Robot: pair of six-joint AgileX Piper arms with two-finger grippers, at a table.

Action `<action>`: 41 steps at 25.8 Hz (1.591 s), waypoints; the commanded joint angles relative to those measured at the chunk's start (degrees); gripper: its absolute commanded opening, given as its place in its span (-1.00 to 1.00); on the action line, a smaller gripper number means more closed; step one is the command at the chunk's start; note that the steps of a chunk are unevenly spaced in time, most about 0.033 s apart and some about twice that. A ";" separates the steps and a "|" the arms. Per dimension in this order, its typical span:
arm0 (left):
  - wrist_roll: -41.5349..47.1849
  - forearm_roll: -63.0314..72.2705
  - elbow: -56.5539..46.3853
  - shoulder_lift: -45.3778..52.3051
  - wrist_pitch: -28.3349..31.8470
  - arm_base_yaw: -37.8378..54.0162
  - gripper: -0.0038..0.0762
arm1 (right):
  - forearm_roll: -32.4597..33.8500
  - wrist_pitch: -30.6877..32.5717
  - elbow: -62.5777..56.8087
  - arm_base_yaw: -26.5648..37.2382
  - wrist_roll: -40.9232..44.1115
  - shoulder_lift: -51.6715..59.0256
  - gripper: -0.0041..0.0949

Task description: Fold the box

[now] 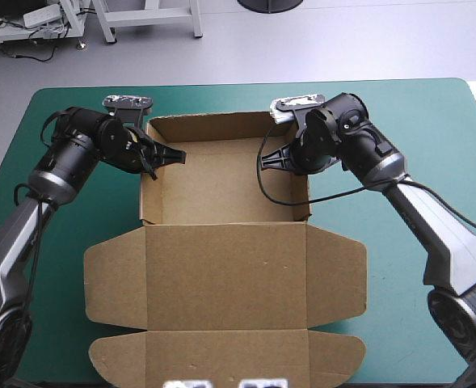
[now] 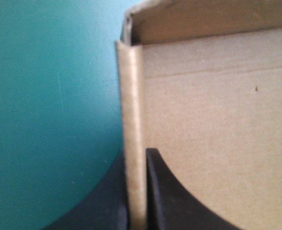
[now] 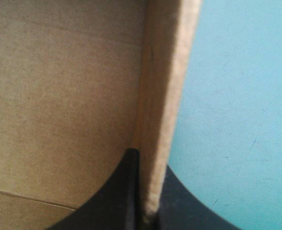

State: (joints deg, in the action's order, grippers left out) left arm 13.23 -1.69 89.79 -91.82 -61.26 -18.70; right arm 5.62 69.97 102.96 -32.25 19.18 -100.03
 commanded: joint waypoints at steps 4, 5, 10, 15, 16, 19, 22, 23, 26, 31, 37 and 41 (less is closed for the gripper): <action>-2.43 -0.84 3.21 -2.69 -0.67 -0.38 -0.92 | -1.63 1.66 1.76 2.89 -1.71 -0.14 -0.93; -2.46 -0.74 3.21 -3.07 -0.81 -0.38 -0.92 | -2.65 1.66 1.76 3.52 -1.98 -0.65 -0.93; -3.14 -1.12 3.21 -6.15 -1.34 -0.38 -0.92 | -4.28 1.66 1.76 4.71 -2.35 -2.98 -0.93; -3.91 -1.12 3.21 -9.51 -1.62 -0.38 -0.92 | -4.43 1.66 1.76 5.13 -2.57 -6.80 -0.93; -4.07 -1.12 3.29 -10.08 -1.62 -0.38 -0.92 | -4.43 1.66 1.76 5.21 -2.67 -7.47 -0.93; -4.24 -1.12 3.29 -12.07 -1.62 -0.38 -0.92 | -4.43 1.66 1.76 5.21 -2.79 -9.80 -0.93; -4.65 -1.12 3.29 -15.68 -3.33 -0.38 -0.92 | -4.70 1.66 1.76 5.21 -2.79 -13.75 -0.93; -4.65 -1.00 3.29 -16.12 -3.82 -0.38 -0.92 | -4.81 1.66 1.76 5.21 -2.90 -14.25 -0.93; -4.74 -0.88 3.29 -16.55 -4.09 -0.38 -0.92 | -4.90 1.66 1.76 5.21 -3.34 -14.65 -0.93; -5.33 0.22 6.50 -16.03 -4.64 -0.38 -0.92 | -4.42 1.66 1.76 5.21 -3.51 -14.54 -0.91; -7.91 1.28 10.70 -16.03 -7.54 -0.38 -0.60 | -4.42 1.66 3.83 5.21 -2.29 -13.13 0.05; -7.91 1.69 10.93 -16.03 -7.68 -0.38 -0.28 | -4.42 1.66 5.80 5.21 -2.17 -11.46 0.36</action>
State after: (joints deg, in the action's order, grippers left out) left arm 5.64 0.00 98.68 -110.91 -68.87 -18.70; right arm 0.00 70.35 105.72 -27.32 17.35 -116.39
